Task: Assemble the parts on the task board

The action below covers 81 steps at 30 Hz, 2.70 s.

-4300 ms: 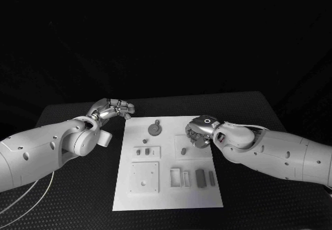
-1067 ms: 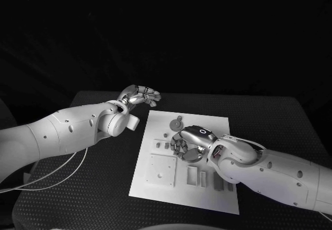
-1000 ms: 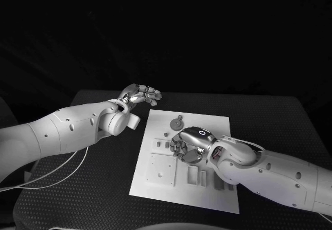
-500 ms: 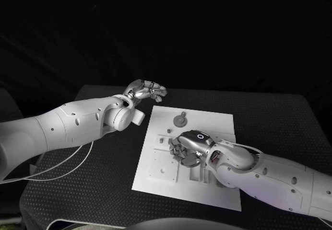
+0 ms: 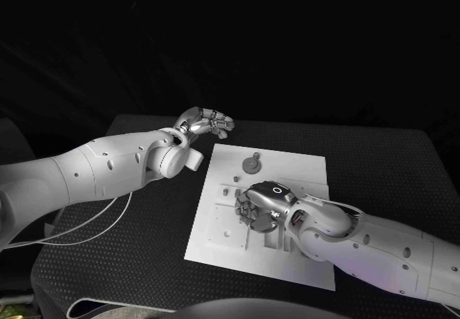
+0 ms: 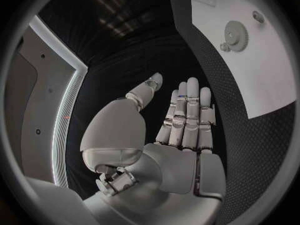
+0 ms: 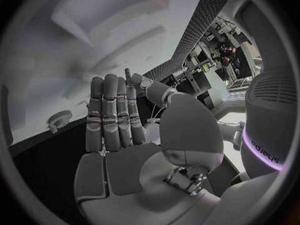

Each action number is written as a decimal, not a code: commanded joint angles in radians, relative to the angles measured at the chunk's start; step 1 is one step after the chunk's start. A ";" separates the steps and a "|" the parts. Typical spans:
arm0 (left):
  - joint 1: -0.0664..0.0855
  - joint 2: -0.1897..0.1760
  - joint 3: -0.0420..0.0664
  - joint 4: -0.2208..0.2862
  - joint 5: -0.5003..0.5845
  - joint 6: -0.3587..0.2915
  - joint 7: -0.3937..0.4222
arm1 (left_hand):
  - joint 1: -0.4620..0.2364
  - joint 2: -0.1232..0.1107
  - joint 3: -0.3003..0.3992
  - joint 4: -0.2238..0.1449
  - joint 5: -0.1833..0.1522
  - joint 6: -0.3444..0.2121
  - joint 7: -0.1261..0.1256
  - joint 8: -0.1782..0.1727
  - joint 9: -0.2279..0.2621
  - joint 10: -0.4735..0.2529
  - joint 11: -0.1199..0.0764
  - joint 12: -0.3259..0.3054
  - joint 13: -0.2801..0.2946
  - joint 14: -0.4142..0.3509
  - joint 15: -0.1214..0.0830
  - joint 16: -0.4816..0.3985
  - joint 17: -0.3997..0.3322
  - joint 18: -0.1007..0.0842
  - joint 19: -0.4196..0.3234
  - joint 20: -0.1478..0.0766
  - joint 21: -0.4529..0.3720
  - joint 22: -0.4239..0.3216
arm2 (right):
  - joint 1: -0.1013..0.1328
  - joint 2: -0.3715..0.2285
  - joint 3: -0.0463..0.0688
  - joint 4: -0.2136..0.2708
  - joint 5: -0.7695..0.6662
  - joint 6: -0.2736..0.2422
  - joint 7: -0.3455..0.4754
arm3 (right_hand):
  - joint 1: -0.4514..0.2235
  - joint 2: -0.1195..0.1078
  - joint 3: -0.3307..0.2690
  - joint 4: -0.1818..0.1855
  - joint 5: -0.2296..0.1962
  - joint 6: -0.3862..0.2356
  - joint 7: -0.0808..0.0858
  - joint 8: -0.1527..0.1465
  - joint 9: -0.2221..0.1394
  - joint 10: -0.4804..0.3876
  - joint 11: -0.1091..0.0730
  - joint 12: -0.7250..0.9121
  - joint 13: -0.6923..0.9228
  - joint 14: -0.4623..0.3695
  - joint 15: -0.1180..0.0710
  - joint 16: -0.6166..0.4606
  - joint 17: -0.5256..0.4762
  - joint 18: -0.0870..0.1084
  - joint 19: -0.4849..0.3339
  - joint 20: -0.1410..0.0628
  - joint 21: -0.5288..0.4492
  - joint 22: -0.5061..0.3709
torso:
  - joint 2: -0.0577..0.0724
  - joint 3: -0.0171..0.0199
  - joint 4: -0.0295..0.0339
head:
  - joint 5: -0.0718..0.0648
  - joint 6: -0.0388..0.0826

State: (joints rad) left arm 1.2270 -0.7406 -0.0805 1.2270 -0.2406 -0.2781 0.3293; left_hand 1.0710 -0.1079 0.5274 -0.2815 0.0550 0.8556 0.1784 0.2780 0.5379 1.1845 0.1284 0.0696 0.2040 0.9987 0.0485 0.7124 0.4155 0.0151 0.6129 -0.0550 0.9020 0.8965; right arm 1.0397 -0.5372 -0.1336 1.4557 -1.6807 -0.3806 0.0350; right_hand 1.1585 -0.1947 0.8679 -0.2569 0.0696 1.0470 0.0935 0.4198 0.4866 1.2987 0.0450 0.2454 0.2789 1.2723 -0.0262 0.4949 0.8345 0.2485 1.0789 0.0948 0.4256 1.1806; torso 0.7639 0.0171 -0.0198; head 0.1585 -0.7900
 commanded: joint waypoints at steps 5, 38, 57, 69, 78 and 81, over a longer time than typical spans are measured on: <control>0.002 0.003 0.001 0.007 0.007 0.004 0.010 | -0.003 -0.002 -0.005 0.001 -0.004 -0.002 -0.005 0.001 0.001 -0.004 -0.003 0.002 -0.002 0.007 0.001 -0.007 0.001 0.012 -0.001 0.006 -0.007 0.002 | -0.002 0.007 -0.002 -0.006 -0.017 0.006 -0.001 | -0.003 0.009 -0.002 -0.007 0.004 0.000 0.002 -0.005 0.002 0.007 0.000 -0.005 0.003 0.004 -0.004 -0.004 0.002 0.013 0.007 0.000 0.007 0.002 | -0.001 -0.0008 -0.0006 | 0.003 -0.003; 0.002 0.003 0.001 0.008 0.006 0.007 0.007 | -0.004 -0.003 -0.006 0.002 -0.004 -0.005 -0.004 0.000 0.001 -0.006 -0.002 0.001 -0.003 0.007 0.001 -0.011 0.004 0.012 -0.001 0.006 -0.009 0.002 | -0.011 0.020 -0.017 -0.025 -0.051 0.047 -0.023 | -0.005 0.012 -0.002 -0.011 0.004 -0.001 0.002 -0.007 0.006 0.008 0.000 -0.009 0.008 0.004 -0.004 -0.006 0.004 0.013 0.006 0.000 0.007 0.003 | 0.000 -0.0004 -0.0012 | 0.012 -0.017; 0.002 0.003 0.001 0.010 0.006 0.007 0.005 | -0.004 -0.004 -0.006 0.003 -0.004 -0.007 -0.003 -0.001 0.001 -0.008 -0.001 0.000 -0.004 0.008 0.001 -0.013 0.006 0.012 0.000 0.006 -0.008 0.004 | -0.011 0.023 -0.019 -0.023 -0.096 0.040 -0.065 | -0.005 0.011 -0.001 -0.015 0.002 0.001 0.001 -0.008 0.010 0.010 -0.001 -0.011 0.012 0.006 -0.004 -0.007 0.007 0.013 0.007 0.000 0.008 0.004 | 0.000 -0.0004 -0.0009 | 0.013 -0.018; 0.002 0.002 0.001 0.012 0.006 0.009 0.002 | -0.005 -0.005 -0.007 0.004 -0.004 -0.008 -0.003 -0.001 0.001 -0.009 -0.001 0.000 -0.005 0.008 0.002 -0.015 0.007 0.012 0.000 0.006 -0.008 0.004 | -0.011 0.032 -0.020 -0.021 -0.119 0.105 -0.090 | -0.010 0.009 -0.001 -0.016 0.008 -0.002 0.003 -0.013 0.012 0.006 0.002 -0.019 0.016 0.002 -0.002 -0.012 0.009 0.013 0.001 0.002 0.005 0.006 | 0.000 -0.0010 -0.0008 | 0.011 -0.020; 0.003 0.001 0.001 0.013 0.006 0.009 0.001 | -0.005 -0.005 -0.007 0.004 -0.004 -0.008 -0.002 -0.001 0.001 -0.009 -0.001 0.000 -0.005 0.008 0.002 -0.016 0.008 0.012 0.000 0.006 -0.008 0.004 | -0.011 0.032 -0.023 -0.020 -0.116 0.112 -0.101 | -0.019 0.003 -0.010 -0.019 0.049 -0.005 0.005 -0.021 0.018 0.004 0.004 -0.030 0.024 -0.001 0.000 -0.018 0.015 0.013 -0.005 0.004 0.004 0.010 | -0.001 -0.0001 -0.0014 | 0.011 -0.023; 0.003 0.001 0.001 0.013 0.006 0.010 0.001 | -0.005 -0.005 -0.007 0.004 -0.004 -0.008 -0.002 -0.001 0.001 -0.009 -0.001 0.000 -0.005 0.008 0.002 -0.016 0.008 0.012 0.000 0.006 -0.008 0.005 | -0.011 0.031 -0.024 -0.020 -0.109 0.103 -0.099 | -0.032 -0.016 -0.024 -0.020 0.055 -0.020 0.011 -0.032 0.017 -0.012 0.012 -0.044 0.024 -0.015 0.006 -0.029 0.015 0.013 -0.020 0.010 -0.003 0.010 | -0.001 -0.0001 -0.0017 | 0.011 -0.024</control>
State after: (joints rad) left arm 1.2281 -0.7408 -0.0805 1.2368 -0.2397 -0.2767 0.3254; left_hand 1.0710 -0.1080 0.5248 -0.2788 0.0550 0.8531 0.1760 0.2781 0.5379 1.1846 0.1283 0.0697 0.1998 0.9986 0.0485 0.7008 0.4219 0.0151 0.6129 -0.0551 0.8981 0.8997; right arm 1.0349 -0.5024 -0.1507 1.4423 -1.7830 -0.3210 -0.0418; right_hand 1.1315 -0.2054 0.8477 -0.2778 0.1260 1.0340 0.1062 0.3910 0.5057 1.2897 0.0540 0.2066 0.3045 1.2637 -0.0193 0.4692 0.8491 0.2543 1.0658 0.1074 0.4288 1.1924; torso 0.7634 0.0165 -0.0209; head 0.1690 -0.8131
